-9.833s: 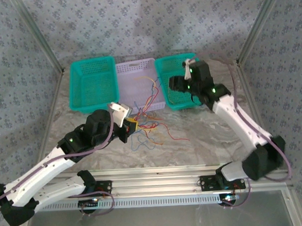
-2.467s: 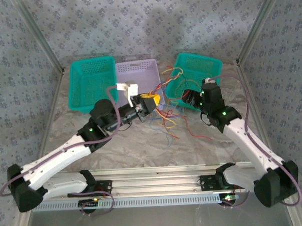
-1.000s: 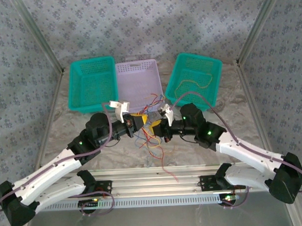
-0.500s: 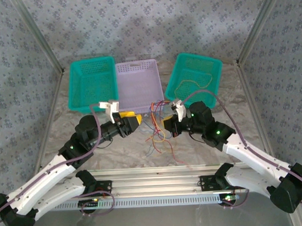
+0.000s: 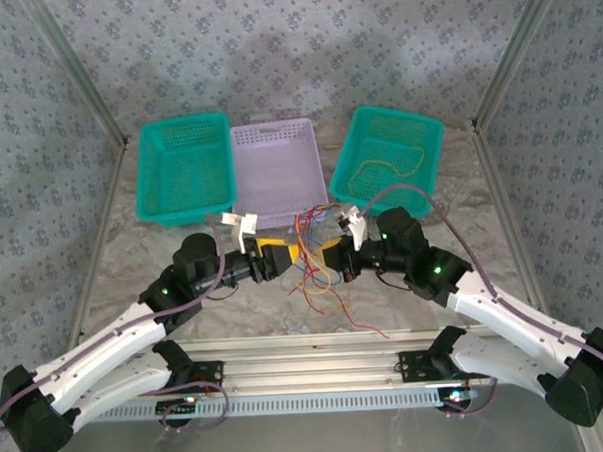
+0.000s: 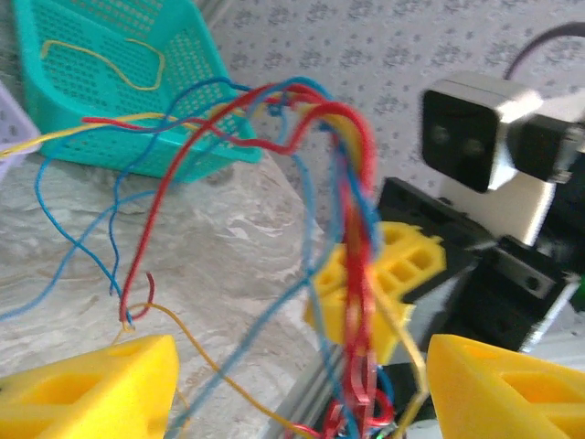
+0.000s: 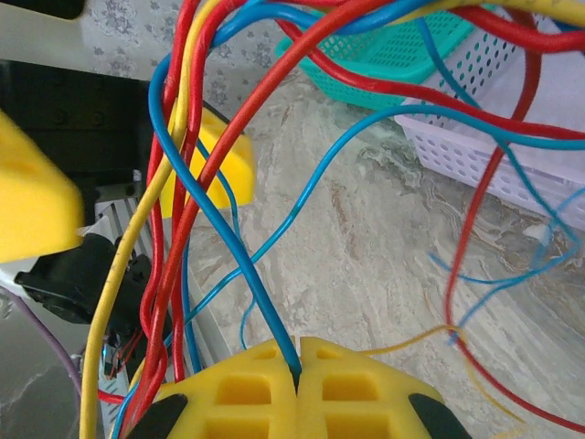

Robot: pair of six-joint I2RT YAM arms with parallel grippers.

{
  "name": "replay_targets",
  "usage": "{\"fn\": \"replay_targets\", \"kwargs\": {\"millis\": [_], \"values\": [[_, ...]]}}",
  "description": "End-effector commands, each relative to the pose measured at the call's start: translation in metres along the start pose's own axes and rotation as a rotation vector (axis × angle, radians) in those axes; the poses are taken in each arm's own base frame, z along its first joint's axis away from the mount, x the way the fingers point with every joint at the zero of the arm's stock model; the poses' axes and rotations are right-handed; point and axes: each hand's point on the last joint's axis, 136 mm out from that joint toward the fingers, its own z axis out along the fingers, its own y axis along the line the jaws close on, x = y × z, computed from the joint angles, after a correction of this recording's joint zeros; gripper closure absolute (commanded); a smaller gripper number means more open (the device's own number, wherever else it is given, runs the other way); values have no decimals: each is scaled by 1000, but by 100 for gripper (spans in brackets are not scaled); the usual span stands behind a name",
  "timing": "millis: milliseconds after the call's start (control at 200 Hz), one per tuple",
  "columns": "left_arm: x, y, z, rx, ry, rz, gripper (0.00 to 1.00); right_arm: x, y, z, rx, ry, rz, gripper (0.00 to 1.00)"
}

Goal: Untangle the cables

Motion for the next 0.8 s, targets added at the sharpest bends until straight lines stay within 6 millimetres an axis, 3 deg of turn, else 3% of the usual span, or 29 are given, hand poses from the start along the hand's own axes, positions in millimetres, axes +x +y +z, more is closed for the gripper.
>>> {"fn": "replay_targets", "kwargs": {"millis": [0, 130, 340, 680, 794], "values": [[-13, -30, -5, 113, -46, 24, 29, -19, 8, -2, -9, -43, -5, 100], [-9, -28, -1, 124, -48, 8, 33, -22, 11, 0, -26, -46, 0, 100], [-6, -21, 3, 97, -41, 9, 57, -25, 11, 1, -28, -50, 8, 100], [-6, -18, 6, 83, -38, 15, 57, -26, 16, 2, -58, -55, 28, 100], [-4, -17, 7, 78, -33, 17, 63, -27, 19, 1, -69, -60, 33, 100]]}}
